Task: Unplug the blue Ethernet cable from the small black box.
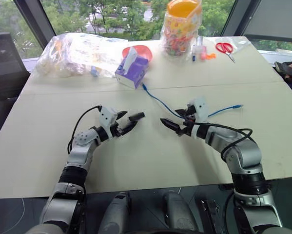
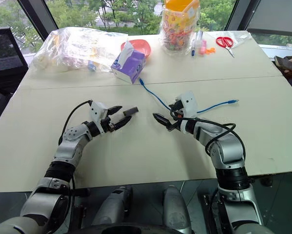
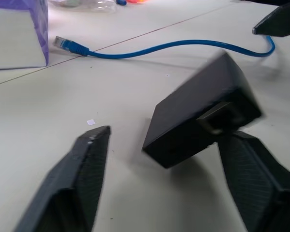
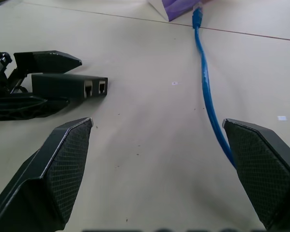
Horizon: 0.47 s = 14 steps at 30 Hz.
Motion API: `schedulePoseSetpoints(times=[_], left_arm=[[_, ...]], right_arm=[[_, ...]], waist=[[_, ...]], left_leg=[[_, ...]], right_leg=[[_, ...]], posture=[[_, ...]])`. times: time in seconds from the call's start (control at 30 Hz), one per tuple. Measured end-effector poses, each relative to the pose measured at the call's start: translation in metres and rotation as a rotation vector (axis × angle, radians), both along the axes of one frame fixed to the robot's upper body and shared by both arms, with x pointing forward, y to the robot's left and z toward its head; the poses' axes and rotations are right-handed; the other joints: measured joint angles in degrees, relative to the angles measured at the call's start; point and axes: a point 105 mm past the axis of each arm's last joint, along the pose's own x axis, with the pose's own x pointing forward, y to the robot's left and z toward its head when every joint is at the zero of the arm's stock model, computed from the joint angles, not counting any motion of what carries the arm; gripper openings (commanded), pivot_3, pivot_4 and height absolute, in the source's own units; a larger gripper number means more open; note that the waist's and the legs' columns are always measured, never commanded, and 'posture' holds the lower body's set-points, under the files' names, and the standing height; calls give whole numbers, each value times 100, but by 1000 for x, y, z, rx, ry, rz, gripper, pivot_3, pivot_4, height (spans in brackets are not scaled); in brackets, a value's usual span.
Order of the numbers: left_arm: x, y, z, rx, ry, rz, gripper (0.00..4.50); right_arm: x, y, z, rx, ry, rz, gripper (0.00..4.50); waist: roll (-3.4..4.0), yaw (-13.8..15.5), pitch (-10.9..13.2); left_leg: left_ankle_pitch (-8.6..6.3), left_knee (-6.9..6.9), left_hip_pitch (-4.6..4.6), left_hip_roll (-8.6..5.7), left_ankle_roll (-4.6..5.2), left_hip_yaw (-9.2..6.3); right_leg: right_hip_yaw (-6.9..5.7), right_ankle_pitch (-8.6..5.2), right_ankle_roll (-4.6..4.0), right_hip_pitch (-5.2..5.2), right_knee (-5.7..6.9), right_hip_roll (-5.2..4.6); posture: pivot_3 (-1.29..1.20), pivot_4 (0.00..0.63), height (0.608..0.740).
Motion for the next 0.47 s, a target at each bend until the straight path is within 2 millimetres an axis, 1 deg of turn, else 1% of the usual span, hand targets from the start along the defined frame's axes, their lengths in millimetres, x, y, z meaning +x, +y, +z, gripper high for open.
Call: schedulePoseSetpoints(times=[0.1,0.17,0.23,0.33,0.4,0.47], left_arm=[[-4,9,0,16,21,11,4463],[-7,21,1,23,42,35,4463],[-12,38,3,42,52,72,4463],[-26,56,9,67,60,101,4463],[-35,63,11,77,67,110,4463],[-40,66,14,75,72,115,4463]], right_arm=[[-1,-3,0,-5,1,5,4500],[-3,-5,0,-9,4,14,4500],[-5,-8,-2,-14,13,20,4500],[-8,-15,-5,-30,27,25,4500],[-8,-21,-4,-38,25,20,4500],[-8,-25,-3,-38,23,17,4500]], waist=[[0,-8,0],[0,-6,0],[0,5,0],[1,10,0],[0,27,0],[0,52,0]], left_leg=[[0,-2,1,4,0,0],[0,-3,1,6,0,0],[0,-3,0,6,0,-1],[-1,-4,-1,7,0,0],[-1,-4,-1,7,-1,0],[-1,-4,-2,8,-1,-1]], right_leg=[[0,0,0,-1,0,2],[0,0,0,-1,0,3],[0,-1,-1,0,-1,3],[1,-1,-3,0,-7,2],[0,-6,-12,1,-9,2],[0,-11,-25,2,-11,2]], posture=[[0,150,726],[0,150,726],[0,150,726],[0,150,726],[0,150,726],[0,150,726]])
